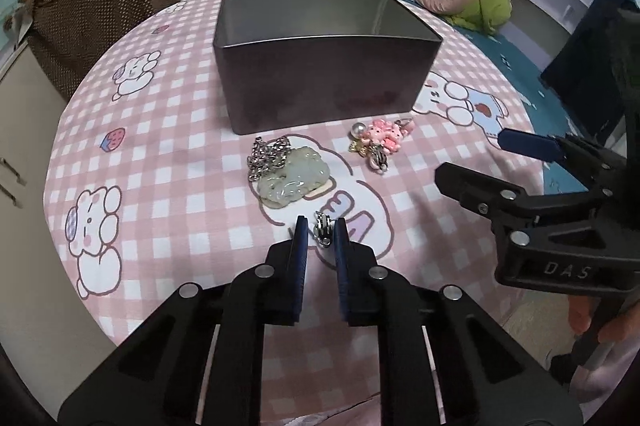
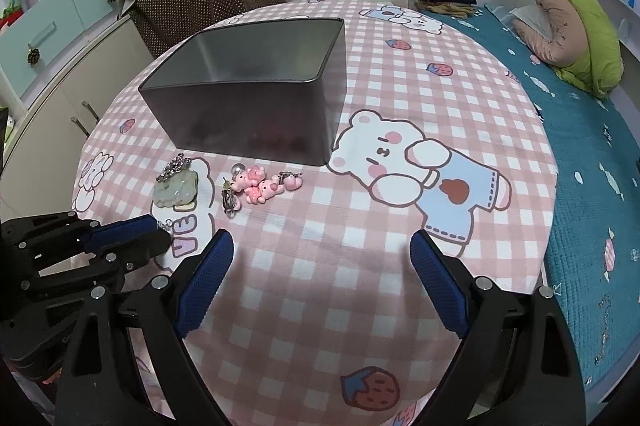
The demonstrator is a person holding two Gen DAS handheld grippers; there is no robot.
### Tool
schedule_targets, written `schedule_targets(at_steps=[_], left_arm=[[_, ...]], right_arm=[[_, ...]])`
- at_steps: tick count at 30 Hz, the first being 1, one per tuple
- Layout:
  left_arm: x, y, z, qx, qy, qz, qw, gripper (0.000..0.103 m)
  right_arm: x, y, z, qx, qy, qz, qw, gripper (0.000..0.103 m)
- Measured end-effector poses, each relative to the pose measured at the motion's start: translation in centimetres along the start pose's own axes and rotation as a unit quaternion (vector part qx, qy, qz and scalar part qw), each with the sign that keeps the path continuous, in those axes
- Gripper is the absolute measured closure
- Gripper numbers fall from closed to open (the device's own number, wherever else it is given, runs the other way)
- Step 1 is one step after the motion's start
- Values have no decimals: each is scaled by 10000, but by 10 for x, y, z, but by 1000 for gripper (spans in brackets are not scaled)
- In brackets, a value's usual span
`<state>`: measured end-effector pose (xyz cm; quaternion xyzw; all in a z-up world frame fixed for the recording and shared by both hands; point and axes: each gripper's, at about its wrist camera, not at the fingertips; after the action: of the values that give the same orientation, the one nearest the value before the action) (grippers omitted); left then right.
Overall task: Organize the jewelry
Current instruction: 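Grasp a small silver clip with the left tool while the right tool grasps another silver clip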
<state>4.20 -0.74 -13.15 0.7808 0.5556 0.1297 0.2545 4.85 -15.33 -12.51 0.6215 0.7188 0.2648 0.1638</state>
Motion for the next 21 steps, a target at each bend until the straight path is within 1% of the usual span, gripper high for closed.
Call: schedule_targets(at_steps=[3, 8, 10, 12, 14, 16, 18, 20, 21], left_arm=[[-1, 0, 0, 7, -31, 45, 10000, 90], [7, 3, -5, -86, -26, -87, 9999, 90], [12, 5, -10, -157, -7, -157, 9998, 90], [19, 7, -16, -236, 37, -222, 9995, 90], [26, 9, -19, -291, 56, -301, 9991, 90], [33, 11, -22, -343, 99, -390, 9986, 90], [40, 12, -24, -387, 115, -456, 9981, 90], [46, 14, -27, -425, 103, -521, 9977, 90], [47, 14, -28, -440, 105, -533, 9976, 90]], right_arm=[[1, 0, 0, -8, 91, -14, 10000, 16], [8, 2, -1, -37, 320, -83, 9994, 17], [14, 4, -1, -48, 427, -162, 9989, 20], [24, 6, 0, -50, 562, -269, 9980, 31], [34, 8, 4, -17, 686, -397, 9969, 37], [40, 10, 9, 40, 679, -453, 9967, 44], [47, 13, 16, 121, 770, -467, 9959, 55], [52, 14, 23, 197, 731, -492, 9959, 59], [54, 15, 24, 162, 690, -510, 9962, 62]])
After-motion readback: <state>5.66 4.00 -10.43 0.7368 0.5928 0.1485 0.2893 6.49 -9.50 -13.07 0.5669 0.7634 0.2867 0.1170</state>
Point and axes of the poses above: each gripper's, at about its wrist camera, not at the fingertips, and z roughly the way its jaws point, x to its left, y to its top
